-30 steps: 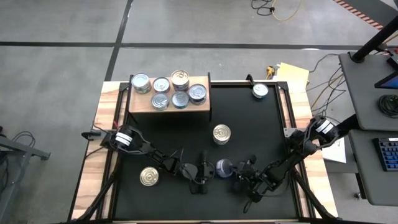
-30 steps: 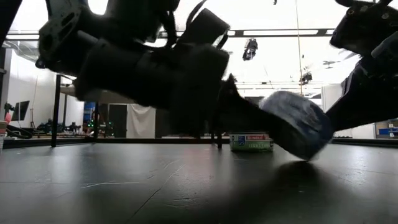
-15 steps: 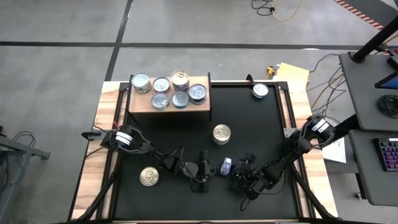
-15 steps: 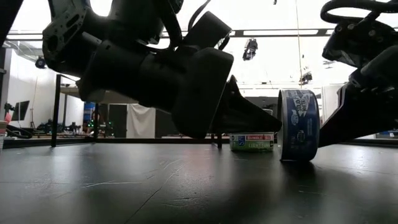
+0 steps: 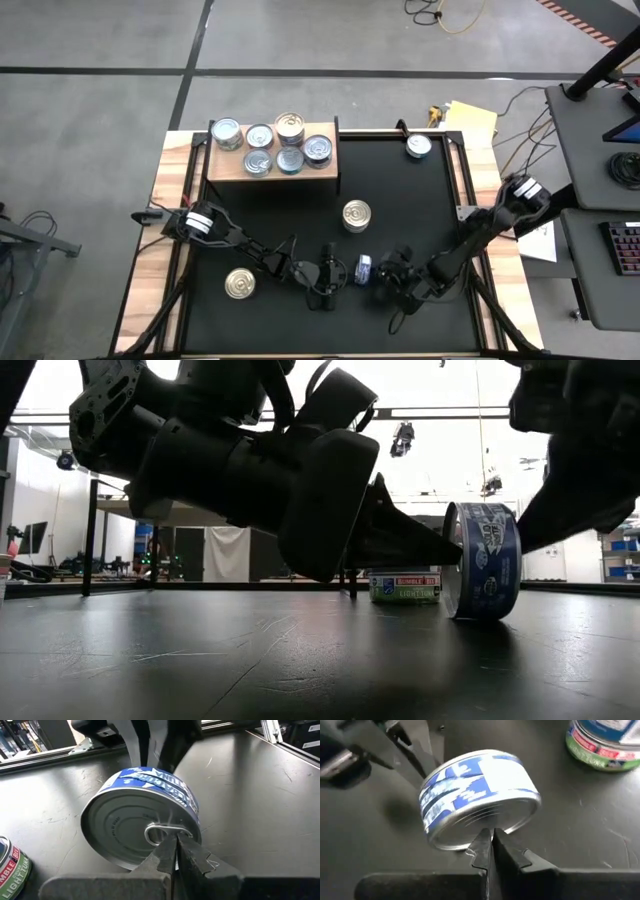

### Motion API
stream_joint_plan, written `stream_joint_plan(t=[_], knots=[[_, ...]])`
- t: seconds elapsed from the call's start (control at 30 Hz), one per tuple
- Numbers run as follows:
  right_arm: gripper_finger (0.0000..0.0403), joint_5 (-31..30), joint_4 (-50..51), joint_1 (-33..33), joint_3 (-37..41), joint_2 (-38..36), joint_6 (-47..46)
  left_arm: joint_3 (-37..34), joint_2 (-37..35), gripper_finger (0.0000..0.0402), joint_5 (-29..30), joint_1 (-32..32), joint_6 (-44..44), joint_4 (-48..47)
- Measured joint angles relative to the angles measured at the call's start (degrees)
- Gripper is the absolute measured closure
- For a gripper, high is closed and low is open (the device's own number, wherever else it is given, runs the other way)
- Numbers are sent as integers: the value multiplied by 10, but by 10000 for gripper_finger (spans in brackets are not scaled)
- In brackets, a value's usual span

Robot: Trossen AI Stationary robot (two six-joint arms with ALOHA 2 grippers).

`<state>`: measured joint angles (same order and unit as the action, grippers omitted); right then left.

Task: Stack canned seafood by type on shelf
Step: Stack the blue tuna can on top of the blue tuna can on the shelf

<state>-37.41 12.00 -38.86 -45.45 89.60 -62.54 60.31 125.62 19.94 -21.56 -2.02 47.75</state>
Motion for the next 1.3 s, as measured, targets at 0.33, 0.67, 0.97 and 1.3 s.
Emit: stream_joint_plan(t=[0.33, 0.67, 0.97, 1.3], knots=[[390, 58, 67, 10, 0, -95, 75, 0, 0, 401, -2, 0, 0, -2], [390, 73, 140, 15, 0, -172, 470, 0, 0, 401, -5, -1, 0, -3], [308, 58, 208, 61, -69, -137, 678, 0, 1, 401, 2, 0, -1, -8], [183, 58, 322, 84, -179, -35, 784, 0, 1, 401, 20, 0, -1, -8]])
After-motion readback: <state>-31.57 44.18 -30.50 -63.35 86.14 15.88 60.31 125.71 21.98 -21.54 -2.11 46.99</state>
